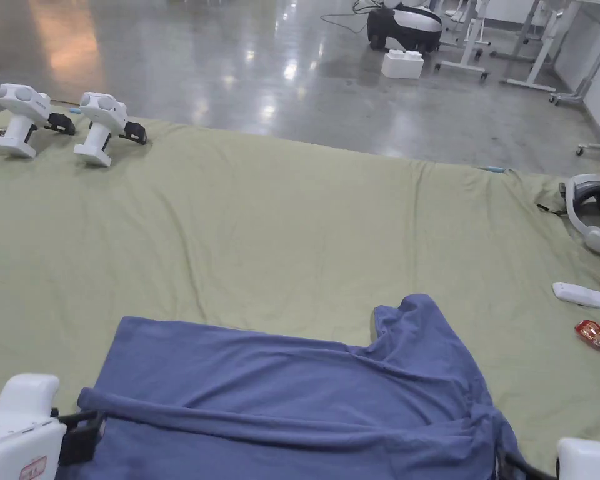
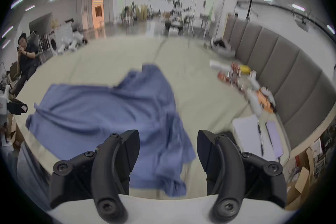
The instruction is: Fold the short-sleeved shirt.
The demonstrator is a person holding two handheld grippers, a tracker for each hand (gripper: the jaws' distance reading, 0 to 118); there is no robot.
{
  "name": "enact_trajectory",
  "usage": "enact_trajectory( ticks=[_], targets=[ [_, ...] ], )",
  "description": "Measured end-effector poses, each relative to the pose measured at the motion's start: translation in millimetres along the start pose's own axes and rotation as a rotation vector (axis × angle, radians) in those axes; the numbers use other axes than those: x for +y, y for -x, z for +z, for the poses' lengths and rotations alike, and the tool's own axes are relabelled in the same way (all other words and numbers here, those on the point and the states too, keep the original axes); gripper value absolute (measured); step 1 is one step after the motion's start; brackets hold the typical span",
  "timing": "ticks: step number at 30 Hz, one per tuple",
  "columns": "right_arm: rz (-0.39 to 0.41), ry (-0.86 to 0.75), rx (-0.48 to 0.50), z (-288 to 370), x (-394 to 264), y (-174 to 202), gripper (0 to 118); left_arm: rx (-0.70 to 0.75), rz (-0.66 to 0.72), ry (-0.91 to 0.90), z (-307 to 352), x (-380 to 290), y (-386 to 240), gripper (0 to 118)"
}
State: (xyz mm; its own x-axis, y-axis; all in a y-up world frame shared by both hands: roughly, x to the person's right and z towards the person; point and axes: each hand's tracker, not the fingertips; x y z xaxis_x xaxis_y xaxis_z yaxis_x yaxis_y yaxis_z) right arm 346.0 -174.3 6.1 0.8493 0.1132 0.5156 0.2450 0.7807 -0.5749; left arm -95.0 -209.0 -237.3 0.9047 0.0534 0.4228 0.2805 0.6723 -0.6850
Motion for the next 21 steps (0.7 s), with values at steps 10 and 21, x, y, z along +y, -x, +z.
enact_trajectory(
  ticks=[10,21],
  targets=[
    [-0.029,-0.440,0.017,22.0,66.7,70.2,70,0.011,-0.025,-0.416,32.4,69.0,-29.7,66],
    [-0.165,-0.637,0.007,29.1,86.0,110.3,10,0.047,0.016,-0.652,48.2,85.3,-52.4,3]
  ],
)
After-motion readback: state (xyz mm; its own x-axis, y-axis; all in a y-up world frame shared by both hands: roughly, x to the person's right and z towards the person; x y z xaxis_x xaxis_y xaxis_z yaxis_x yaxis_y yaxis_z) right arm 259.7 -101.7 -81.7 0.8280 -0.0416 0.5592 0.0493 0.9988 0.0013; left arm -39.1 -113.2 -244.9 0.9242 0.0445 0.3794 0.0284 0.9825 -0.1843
